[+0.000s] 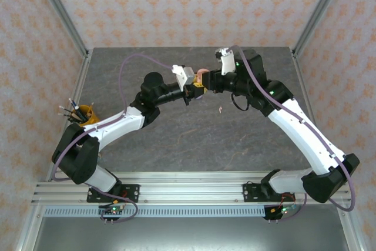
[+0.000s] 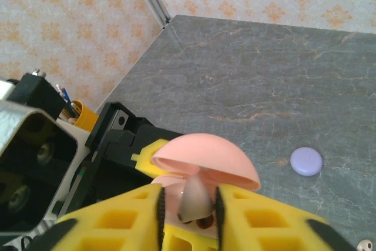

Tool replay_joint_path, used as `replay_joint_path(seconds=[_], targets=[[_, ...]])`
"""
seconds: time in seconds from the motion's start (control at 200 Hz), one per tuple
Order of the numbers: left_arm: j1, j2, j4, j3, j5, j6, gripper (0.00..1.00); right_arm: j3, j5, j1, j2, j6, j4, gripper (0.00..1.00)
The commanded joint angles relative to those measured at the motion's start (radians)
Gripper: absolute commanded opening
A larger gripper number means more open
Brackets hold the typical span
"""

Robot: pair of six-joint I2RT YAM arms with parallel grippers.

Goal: Insert the wireless bluetooth earbuds into the charging case

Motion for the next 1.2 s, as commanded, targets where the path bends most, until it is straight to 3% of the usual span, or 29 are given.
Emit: replay_joint_path(seconds=[0.0, 0.23, 0.48, 0.981, 1.196], targets=[[-0.001, -0.027, 0.041, 0.037, -0.004, 0.009, 0.00, -0.012, -0.038, -0.012, -0.029, 0.005, 0.009, 0.36], [-0.001, -0.026, 0.041, 0.033, -0.004, 0.009, 0.00, -0.003, -0.034, -0.021, -0.030, 0.045, 0.054, 0.46], [0.000, -0.027, 0.045, 0.028, -0.007, 0.006, 0.00, 0.045, -0.091, -0.026, 0.010, 0.075, 0.060, 0.47], [-0.001, -0.019, 0.052, 0.027, -0.012, 0.006, 0.00, 0.102, -0.323, -0.026, 0.086, 0.114, 0.106, 0.46], [-0.001, -0.017, 0.052, 0.028, -0.022, 0.006, 0.00, 0.091, -0.231, -0.033, 0.031, 0.094, 0.092, 0.46]])
